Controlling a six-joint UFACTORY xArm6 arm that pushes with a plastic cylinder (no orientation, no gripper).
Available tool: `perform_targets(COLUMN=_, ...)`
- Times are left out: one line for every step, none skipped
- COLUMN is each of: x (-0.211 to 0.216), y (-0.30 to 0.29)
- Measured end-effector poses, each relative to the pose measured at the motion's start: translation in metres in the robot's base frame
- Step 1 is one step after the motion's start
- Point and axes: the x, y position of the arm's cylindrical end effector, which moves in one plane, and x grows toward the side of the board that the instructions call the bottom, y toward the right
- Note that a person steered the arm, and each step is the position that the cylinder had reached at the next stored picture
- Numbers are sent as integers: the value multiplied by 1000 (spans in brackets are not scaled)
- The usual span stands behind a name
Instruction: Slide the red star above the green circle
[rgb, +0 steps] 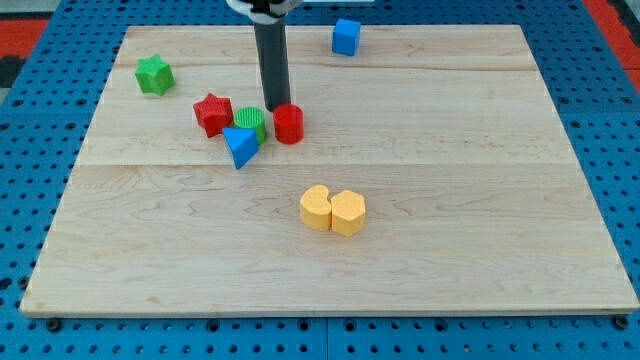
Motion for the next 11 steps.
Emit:
perform_targets(x=36, y=18)
perform_targets(x=59, y=22)
perform_targets(x=88, y=40)
perform_targets(x=45, y=28)
perform_targets(x=-44, y=-23)
perform_targets(x=-52, y=-114)
perform_targets(x=-15, y=-204)
perform_targets(x=16, y=-168)
perform_targets(x=15, y=-91)
perform_targets(x=-8, y=-48)
perform_targets(x=-14, y=-96)
